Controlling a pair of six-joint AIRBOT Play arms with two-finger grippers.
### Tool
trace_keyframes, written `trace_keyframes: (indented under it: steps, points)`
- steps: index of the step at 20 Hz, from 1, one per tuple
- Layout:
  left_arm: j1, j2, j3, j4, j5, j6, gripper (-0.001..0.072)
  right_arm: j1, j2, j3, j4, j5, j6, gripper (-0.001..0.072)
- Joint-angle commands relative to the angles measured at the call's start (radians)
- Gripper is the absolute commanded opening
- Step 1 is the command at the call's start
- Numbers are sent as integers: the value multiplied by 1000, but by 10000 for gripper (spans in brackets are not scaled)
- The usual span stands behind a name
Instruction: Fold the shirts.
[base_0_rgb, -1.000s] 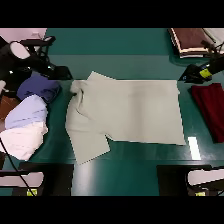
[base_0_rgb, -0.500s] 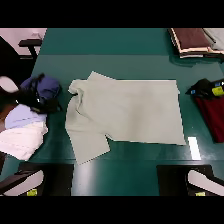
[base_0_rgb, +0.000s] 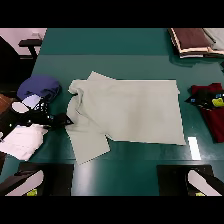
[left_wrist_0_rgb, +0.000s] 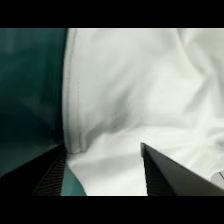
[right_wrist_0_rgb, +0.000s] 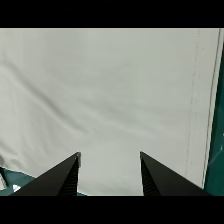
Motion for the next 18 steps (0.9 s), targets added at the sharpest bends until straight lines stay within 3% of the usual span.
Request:
trace_keyframes:
  steps: [1, 2, 3, 4, 5, 9, 10, 11, 12, 14, 16, 18]
  points:
    - [0, 0, -25, -31, 23, 18, 442, 0, 17, -6, 0, 2, 0, 433]
    - [0, 0, -26, -31, 23, 18, 358, 0, 17, -6, 0, 2, 0, 433]
    - [0, 0, -26, -32, 26, 18, 357, -1, 17, -6, -1, 4, 0, 433]
    - [0, 0, -21, -34, 25, 18, 285, -3, 17, -7, -10, 12, 0, 433]
    - [0, 4, -11, -34, 14, 38, 42, -18, 17, -8, -22, 31, 0, 433]
    - [0, 58, 55, -19, -40, 69, 26, -203, 33, -147, -71, 113, 2, 433]
    - [0, 80, 67, -19, -40, 69, 26, -257, 45, -211, -116, 102, 2, 459]
    - [0, 95, 81, -19, -46, 70, 27, -309, 54, -275, -162, 93, 2, 553]
    - [0, 101, 93, -19, -52, 70, 27, -364, 56, -342, -192, 82, 2, 598]
    - [0, 103, 105, -21, -63, 70, 27, -444, 54, -458, -185, 47, 2, 593]
    - [0, 103, 105, -22, -62, 69, 27, -470, 54, -542, -183, 8, 2, 505]
    - [0, 103, 105, -22, -55, 69, 27, -470, 53, -595, -137, -20, 2, 506]
